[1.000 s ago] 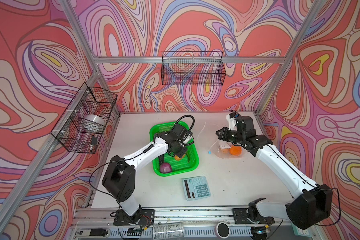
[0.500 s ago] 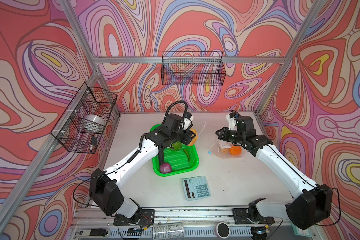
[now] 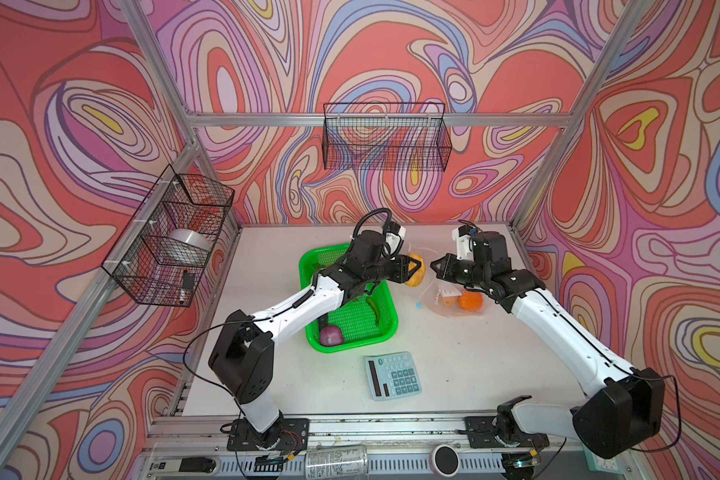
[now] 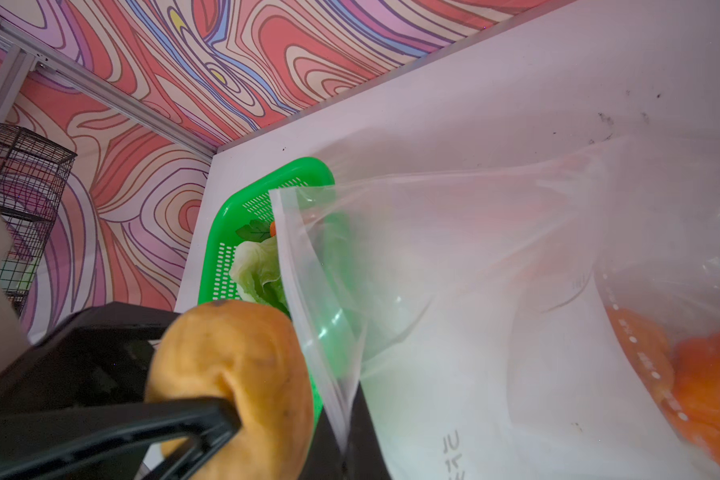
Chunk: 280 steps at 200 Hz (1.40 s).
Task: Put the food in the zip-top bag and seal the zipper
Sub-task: 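Carry the yellow potato with the left gripper into the bag, release, then lower the left gripper into the basket and grasp the green chili pepper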
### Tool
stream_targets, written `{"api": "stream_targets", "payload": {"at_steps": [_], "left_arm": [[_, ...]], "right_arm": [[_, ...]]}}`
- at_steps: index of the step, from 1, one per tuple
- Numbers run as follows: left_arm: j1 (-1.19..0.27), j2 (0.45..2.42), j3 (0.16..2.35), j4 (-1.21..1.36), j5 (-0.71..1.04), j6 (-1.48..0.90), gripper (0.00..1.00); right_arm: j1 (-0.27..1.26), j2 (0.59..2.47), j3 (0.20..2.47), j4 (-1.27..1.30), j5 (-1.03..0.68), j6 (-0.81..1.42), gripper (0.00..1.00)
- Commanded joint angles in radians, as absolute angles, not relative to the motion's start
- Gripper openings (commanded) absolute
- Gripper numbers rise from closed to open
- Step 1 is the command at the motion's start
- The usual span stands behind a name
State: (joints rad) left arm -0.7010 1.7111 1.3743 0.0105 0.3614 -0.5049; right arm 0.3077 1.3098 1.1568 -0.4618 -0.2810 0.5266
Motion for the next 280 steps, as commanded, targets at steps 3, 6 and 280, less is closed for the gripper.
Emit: {"api": "stream_targets", "payload": {"at_steps": [3, 6, 280], "left_arm": [[-0.699, 1.728, 1.372, 0.095, 0.309, -0.560, 0.26], [-0.699, 1.732, 1.369, 0.100, 0.307, -0.562, 0.26], [-0.752, 1.887, 1.531, -0.243, 0.127, -0.465, 0.71]], "right_arm": [[0.307, 1.279, 1.129, -0.436, -0.280, 0.537, 0.00], [0.307, 1.278, 1.127, -0.435, -0.280, 0.536, 0.00], [0.307, 1.266, 1.107, -0.403, -0.312, 0.554, 0.00]]}}
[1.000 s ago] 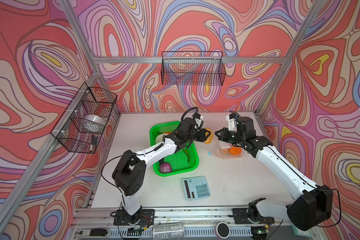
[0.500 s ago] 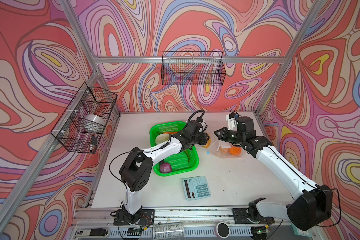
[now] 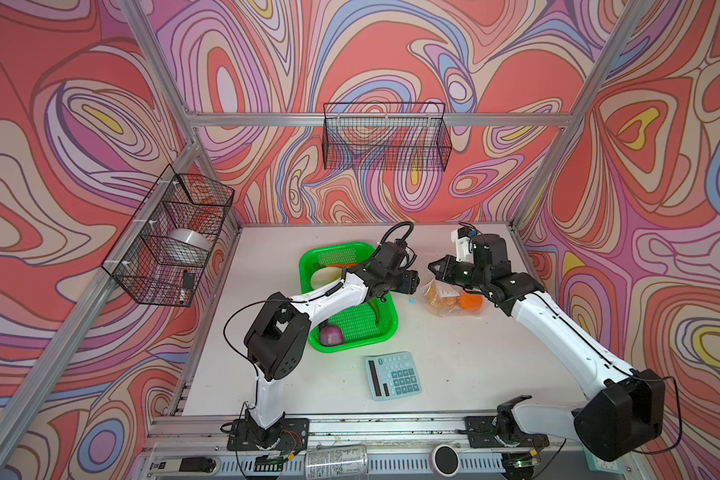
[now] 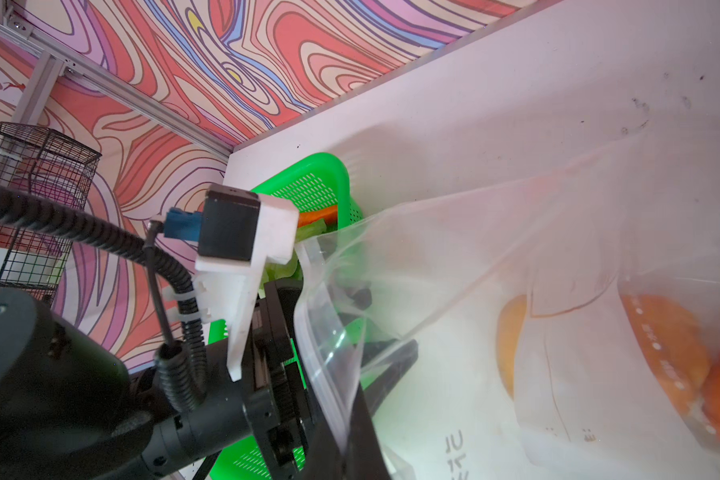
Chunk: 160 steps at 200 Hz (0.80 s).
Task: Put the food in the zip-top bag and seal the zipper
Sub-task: 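Lower the left gripper into the basket and grasp the green chili pepper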
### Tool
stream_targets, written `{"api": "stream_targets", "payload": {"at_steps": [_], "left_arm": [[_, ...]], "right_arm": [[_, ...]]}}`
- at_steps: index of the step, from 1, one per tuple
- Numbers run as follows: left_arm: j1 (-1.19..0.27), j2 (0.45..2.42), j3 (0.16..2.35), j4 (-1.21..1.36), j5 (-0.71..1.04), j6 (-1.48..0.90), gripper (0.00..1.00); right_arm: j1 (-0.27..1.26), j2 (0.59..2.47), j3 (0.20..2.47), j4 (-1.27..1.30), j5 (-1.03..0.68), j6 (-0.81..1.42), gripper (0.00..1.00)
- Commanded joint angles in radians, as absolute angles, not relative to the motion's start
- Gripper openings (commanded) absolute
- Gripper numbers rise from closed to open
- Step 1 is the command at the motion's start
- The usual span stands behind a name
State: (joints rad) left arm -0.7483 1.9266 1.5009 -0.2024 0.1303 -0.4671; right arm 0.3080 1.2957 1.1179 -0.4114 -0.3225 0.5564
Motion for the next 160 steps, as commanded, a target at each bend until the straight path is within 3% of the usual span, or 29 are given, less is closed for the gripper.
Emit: {"api": "stream_targets", "payload": {"at_steps": [1, 30, 48, 107, 160], "left_arm": [[-0.753, 1.885, 1.531, -0.243, 0.129, -0.465, 0.71], [-0.753, 1.795, 1.524, -0.293, 0.140, -0.467, 0.81], [-0.752, 1.712, 1.492, -0.297, 0.129, -0.464, 1.00], [-0.743, 1.460, 1.309, -0.319, -0.179, -0.412, 1.00], [-0.700, 1.437, 1.151, -0.331, -0.299, -0.540, 1.00]], "right_arm": [[0.307, 1.267, 1.107, -0.403, -0.312, 0.554, 0.00], [0.307, 1.264, 1.106, -0.413, -0.301, 0.546, 0.00], [0.307, 1.266, 1.105, -0.414, -0.296, 0.546, 0.00], [0.307, 1.268, 1.112, -0.411, -0.287, 0.549, 0.00], [0.307, 1.262, 1.114, -0.425, -0.281, 0.548, 0.00]]}}
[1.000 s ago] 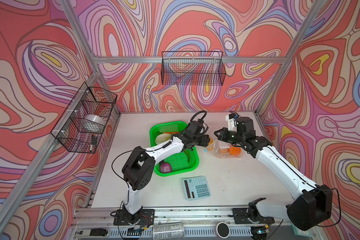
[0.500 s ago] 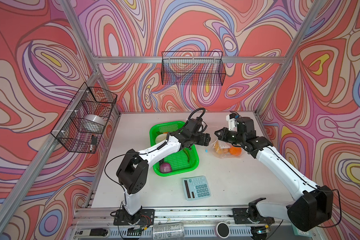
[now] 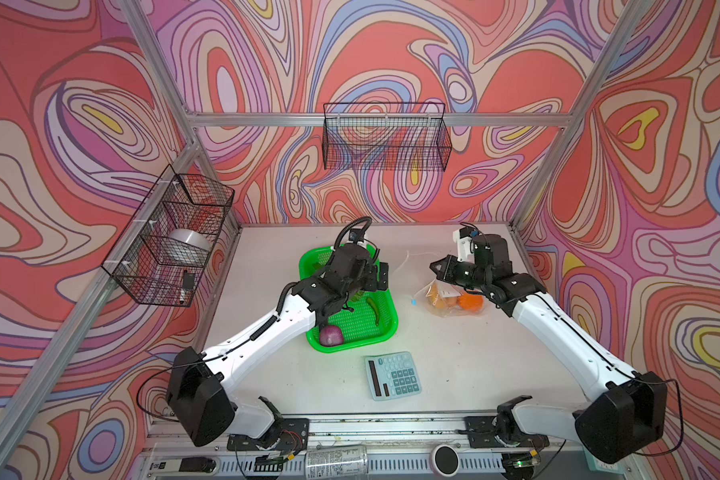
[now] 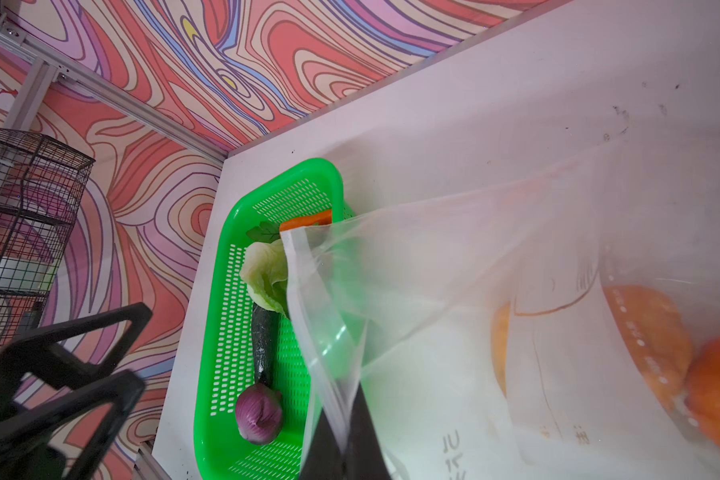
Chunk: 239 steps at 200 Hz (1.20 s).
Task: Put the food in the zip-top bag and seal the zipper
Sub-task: 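Lower the left gripper into the basket and grasp the green chili pepper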
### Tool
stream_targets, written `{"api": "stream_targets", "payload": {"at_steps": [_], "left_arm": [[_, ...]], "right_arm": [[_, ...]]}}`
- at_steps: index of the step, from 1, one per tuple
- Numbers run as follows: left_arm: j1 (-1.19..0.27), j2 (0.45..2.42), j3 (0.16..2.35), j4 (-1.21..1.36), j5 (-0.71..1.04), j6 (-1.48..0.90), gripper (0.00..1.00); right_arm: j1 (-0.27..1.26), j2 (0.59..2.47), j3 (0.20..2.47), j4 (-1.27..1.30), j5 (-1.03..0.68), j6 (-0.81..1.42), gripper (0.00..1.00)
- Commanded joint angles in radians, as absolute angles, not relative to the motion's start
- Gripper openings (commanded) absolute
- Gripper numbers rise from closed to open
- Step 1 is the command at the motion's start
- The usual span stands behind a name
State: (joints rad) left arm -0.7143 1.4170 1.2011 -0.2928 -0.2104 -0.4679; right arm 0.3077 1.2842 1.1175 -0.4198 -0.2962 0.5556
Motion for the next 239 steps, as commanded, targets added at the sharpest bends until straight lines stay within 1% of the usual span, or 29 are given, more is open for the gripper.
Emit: {"api": "stream_targets", "payload": {"at_steps": [1, 25, 38, 64, 133, 169, 185, 201, 213, 239], "left_arm": [[-0.700, 1.439, 1.149, -0.331, -0.297, -0.544, 1.00], [-0.698, 1.505, 1.141, -0.369, -0.268, -0.608, 0.99], [-0.699, 1.549, 1.140, -0.380, -0.253, -0.643, 0.94], [-0.699, 1.634, 1.132, -0.337, -0.188, -0.676, 0.86], [-0.718, 1.832, 1.210, -0.349, -0.132, -0.713, 0.83], [-0.725, 1.868, 1.223, -0.365, -0.144, -0.708, 0.78], [-0.726, 1.873, 1.222, -0.370, -0.157, -0.698, 0.73], [-0.725, 1.879, 1.217, -0.372, -0.174, -0.681, 0.70], [-0.724, 1.891, 1.222, -0.381, -0.192, -0.663, 0.66], [-0.724, 1.908, 1.239, -0.413, -0.228, -0.627, 0.64]], "right_arm": [[0.307, 1.262, 1.113, -0.426, -0.281, 0.548, 0.00], [0.307, 1.267, 1.119, -0.429, -0.279, 0.547, 0.00], [0.307, 1.271, 1.121, -0.427, -0.281, 0.548, 0.00], [0.307, 1.281, 1.126, -0.420, -0.283, 0.549, 0.00], [0.308, 1.272, 1.108, -0.425, -0.274, 0.544, 0.00], [0.307, 1.271, 1.106, -0.426, -0.272, 0.539, 0.00], [0.307, 1.270, 1.105, -0.425, -0.269, 0.538, 0.00], [0.307, 1.270, 1.106, -0.425, -0.268, 0.537, 0.00], [0.307, 1.270, 1.104, -0.425, -0.269, 0.539, 0.00], [0.307, 1.263, 1.102, -0.429, -0.268, 0.538, 0.00]]}}
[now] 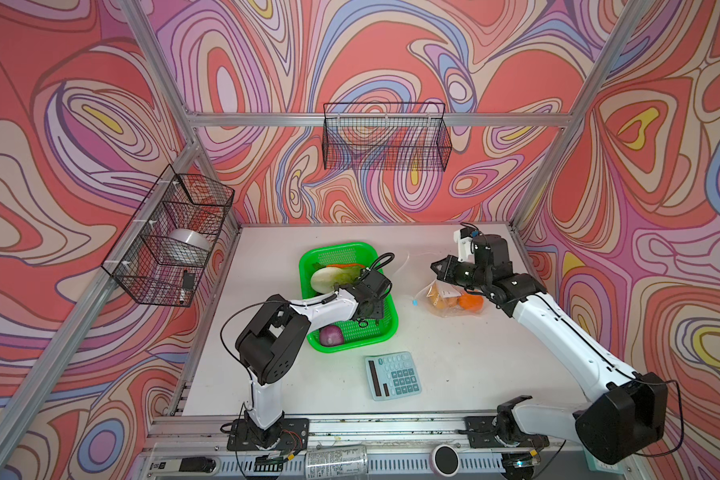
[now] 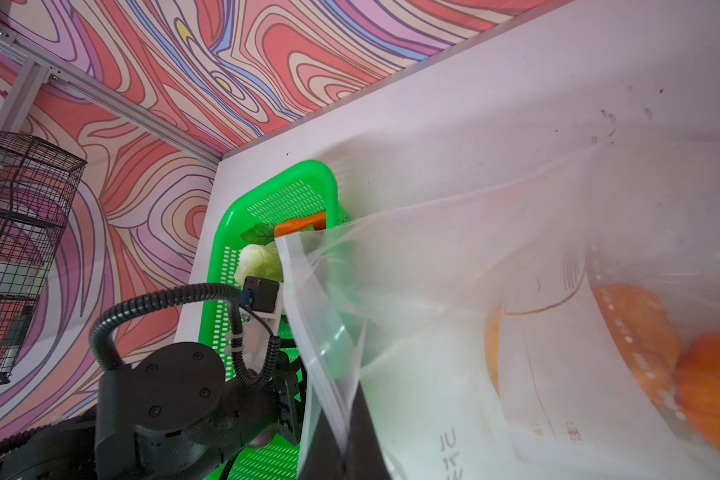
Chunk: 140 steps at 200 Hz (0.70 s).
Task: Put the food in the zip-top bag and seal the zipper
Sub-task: 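Lower the left gripper into the basket and grasp the green chili pepper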
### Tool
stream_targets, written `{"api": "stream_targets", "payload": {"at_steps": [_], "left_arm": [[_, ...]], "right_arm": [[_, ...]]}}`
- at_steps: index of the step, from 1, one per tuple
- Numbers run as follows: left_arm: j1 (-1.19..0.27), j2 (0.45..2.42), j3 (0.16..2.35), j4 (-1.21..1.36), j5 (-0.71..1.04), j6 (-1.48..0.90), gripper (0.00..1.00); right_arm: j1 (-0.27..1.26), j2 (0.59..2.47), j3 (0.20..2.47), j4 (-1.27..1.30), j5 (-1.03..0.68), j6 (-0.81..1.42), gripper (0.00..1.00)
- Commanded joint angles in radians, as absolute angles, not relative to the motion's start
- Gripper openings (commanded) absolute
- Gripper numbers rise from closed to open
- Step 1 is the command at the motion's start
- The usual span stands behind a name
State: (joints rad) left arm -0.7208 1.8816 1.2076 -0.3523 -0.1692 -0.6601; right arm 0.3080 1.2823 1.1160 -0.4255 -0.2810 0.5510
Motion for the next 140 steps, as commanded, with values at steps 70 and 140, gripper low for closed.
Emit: {"api": "stream_targets", "payload": {"at_steps": [70, 140], "left_arm": [[-0.716, 1.902, 1.239, -0.430, -0.286, -0.605, 0.51], [-0.716, 1.953, 1.283, -0.444, -0.270, -0.590, 0.53]], "right_arm": [[0.307, 1.259, 1.099, -0.426, -0.262, 0.543, 0.00], [0.307, 1.255, 1.102, -0.436, -0.258, 0.541, 0.00]]}}
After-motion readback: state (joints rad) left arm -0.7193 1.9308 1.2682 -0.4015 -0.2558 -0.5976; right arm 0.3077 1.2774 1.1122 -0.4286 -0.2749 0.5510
